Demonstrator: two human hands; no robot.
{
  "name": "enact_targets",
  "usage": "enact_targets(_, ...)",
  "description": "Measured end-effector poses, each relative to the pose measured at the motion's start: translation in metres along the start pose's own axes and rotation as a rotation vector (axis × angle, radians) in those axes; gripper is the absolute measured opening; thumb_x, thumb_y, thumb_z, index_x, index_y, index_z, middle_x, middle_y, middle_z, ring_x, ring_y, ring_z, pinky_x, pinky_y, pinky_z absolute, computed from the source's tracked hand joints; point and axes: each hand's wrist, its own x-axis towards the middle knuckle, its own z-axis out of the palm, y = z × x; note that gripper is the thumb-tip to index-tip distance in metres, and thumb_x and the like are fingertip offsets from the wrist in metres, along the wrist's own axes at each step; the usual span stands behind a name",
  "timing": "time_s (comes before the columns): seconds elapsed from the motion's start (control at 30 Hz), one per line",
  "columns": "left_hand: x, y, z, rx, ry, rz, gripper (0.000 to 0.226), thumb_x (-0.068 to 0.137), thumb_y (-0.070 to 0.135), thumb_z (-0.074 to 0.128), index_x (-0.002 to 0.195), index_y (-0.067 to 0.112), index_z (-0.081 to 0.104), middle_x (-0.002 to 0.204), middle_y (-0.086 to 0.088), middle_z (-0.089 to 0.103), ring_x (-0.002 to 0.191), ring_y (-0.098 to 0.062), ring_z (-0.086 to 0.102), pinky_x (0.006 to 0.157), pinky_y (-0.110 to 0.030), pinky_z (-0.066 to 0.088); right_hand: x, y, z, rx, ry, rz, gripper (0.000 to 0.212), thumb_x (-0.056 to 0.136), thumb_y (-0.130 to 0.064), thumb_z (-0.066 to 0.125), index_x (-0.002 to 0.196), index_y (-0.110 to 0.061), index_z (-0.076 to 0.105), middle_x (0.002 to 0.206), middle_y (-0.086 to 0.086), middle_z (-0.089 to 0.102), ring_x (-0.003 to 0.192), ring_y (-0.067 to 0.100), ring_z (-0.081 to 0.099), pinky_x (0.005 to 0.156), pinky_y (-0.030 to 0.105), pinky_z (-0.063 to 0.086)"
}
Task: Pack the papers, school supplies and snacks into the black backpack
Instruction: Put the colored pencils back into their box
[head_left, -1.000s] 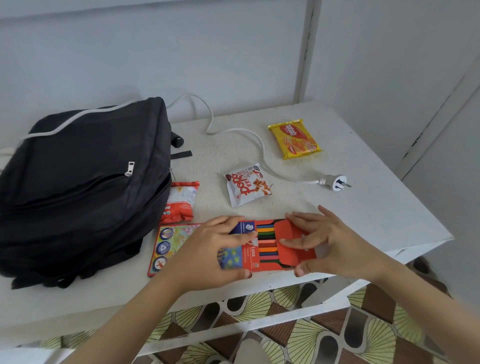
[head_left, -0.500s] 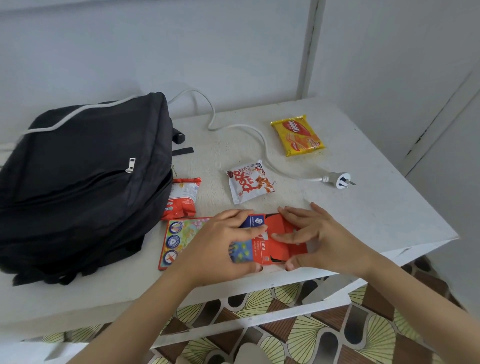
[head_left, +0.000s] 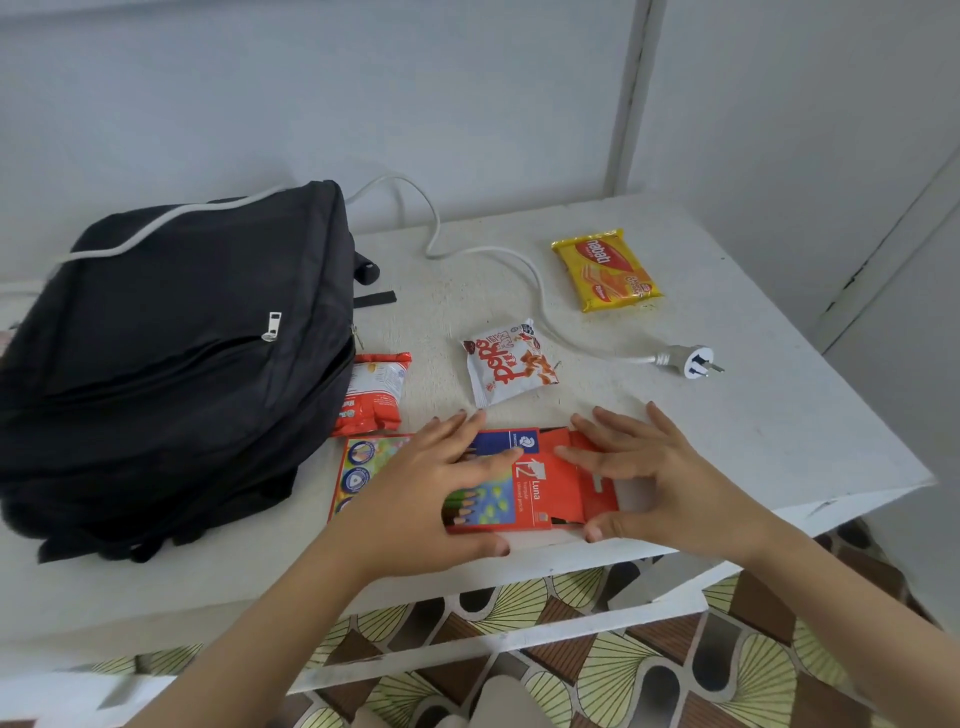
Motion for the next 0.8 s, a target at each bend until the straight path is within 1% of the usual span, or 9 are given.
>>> enact_targets(0.07, -0.006, -0.006, -0.002, 0.005, 0.013, -0.031, 0.069, 0.065, 0.079, 0.041, 0.127, 0.067, 0.015, 0.150, 0.022, -0.008, 0.121, 0.021, -0.031, 0.095, -0.003, -0.021, 0.000, 0.001, -0.003, 0.010, -0.007, 0.005, 0.066, 0.062, -0.086, 0.047, 0.123, -0.066, 0.034, 0.145, -0.030, 0.023, 0.141, -0.005, 0.007, 0.116, 0.037, -0.008)
enact_targets(0.13, -0.011, -0.010, -0.003, -0.016, 0.032, -0.057, 0.067, 0.065, 0.078, 0.042, 0.126, 0.067, 0.019, 0.148, 0.027, 0.001, 0.123, 0.024, -0.024, 0.096, -0.002, -0.017, 0.001, 0.001, -0.003, 0.011, -0.013, -0.003, 0.069, 0.061, -0.087, 0.046, 0.125, -0.063, 0.035, 0.142, -0.033, 0.024, 0.140, -0.006, 0.008, 0.115, 0.036, -0.009)
enact_targets(0.27, -0.012, -0.010, -0.003, -0.052, 0.056, -0.080, 0.069, 0.064, 0.077, 0.044, 0.129, 0.060, 0.027, 0.140, 0.032, 0.012, 0.123, 0.019, -0.005, 0.092, 0.002, -0.009, 0.005, 0.001, -0.003, 0.012, -0.014, -0.006, 0.075, 0.058, -0.089, 0.045, 0.125, -0.055, 0.040, 0.142, -0.029, 0.032, 0.139, -0.008, 0.012, 0.116, 0.038, -0.007)
enact_targets(0.4, -0.011, -0.009, -0.004, -0.056, 0.060, -0.085, 0.074, 0.063, 0.078, 0.042, 0.132, 0.056, 0.029, 0.140, 0.031, 0.012, 0.121, 0.019, -0.005, 0.089, 0.004, -0.009, 0.007, 0.000, -0.002, 0.034, 0.001, 0.000, 0.075, 0.058, -0.087, 0.049, 0.125, -0.056, 0.041, 0.142, -0.024, 0.037, 0.137, -0.012, 0.012, 0.117, 0.039, -0.005)
enact_targets(0.5, -0.010, -0.008, -0.003, -0.061, 0.061, -0.078, 0.074, 0.063, 0.078, 0.042, 0.132, 0.055, 0.030, 0.144, 0.027, 0.016, 0.122, 0.019, -0.004, 0.091, 0.003, -0.006, 0.008, -0.002, 0.002, 0.048, 0.000, -0.003, 0.074, 0.062, -0.080, 0.055, 0.130, -0.062, 0.033, 0.140, -0.030, 0.037, 0.137, -0.012, 0.012, 0.117, 0.036, -0.007)
enact_targets(0.6, -0.007, -0.005, -0.002, -0.068, 0.068, -0.064, 0.075, 0.063, 0.076, 0.043, 0.134, 0.052, 0.032, 0.149, 0.019, 0.023, 0.122, 0.018, -0.002, 0.092, 0.001, -0.002, 0.011, -0.007, 0.005, 0.019, -0.008, -0.019, 0.085, 0.063, -0.083, 0.050, 0.135, -0.064, 0.011, 0.130, -0.046, 0.030, 0.134, -0.019, 0.009, 0.115, 0.030, -0.011)
enact_targets(0.67, -0.006, -0.004, -0.001, -0.060, 0.072, -0.060, 0.076, 0.064, 0.076, 0.043, 0.134, 0.051, 0.031, 0.150, 0.017, 0.023, 0.121, 0.019, -0.002, 0.091, 0.002, -0.001, 0.013, -0.010, 0.006, 0.013, -0.011, -0.021, 0.089, 0.063, -0.085, 0.047, 0.137, -0.062, 0.003, 0.130, -0.045, 0.029, 0.134, -0.018, 0.009, 0.115, 0.030, -0.012)
enact_targets(0.73, -0.006, -0.004, -0.001, -0.051, 0.078, -0.062, 0.076, 0.063, 0.076, 0.041, 0.134, 0.052, 0.030, 0.151, 0.016, 0.023, 0.122, 0.018, -0.002, 0.091, 0.002, 0.001, 0.014, -0.012, 0.007, 0.022, -0.006, -0.025, 0.092, 0.064, -0.083, 0.049, 0.139, -0.060, 0.000, 0.133, -0.041, 0.028, 0.137, -0.011, 0.014, 0.115, 0.031, -0.011)
enact_targets(0.8, -0.006, -0.004, 0.000, -0.050, 0.080, -0.068, 0.074, 0.063, 0.077, 0.041, 0.133, 0.055, 0.028, 0.151, 0.016, 0.023, 0.123, 0.015, 0.000, 0.094, -0.003, 0.003, 0.014, -0.013, 0.007, 0.026, 0.003, -0.031, 0.094, 0.064, -0.082, 0.051, 0.140, -0.059, 0.000, 0.135, -0.040, 0.026, 0.138, -0.006, 0.019, 0.116, 0.032, -0.009)
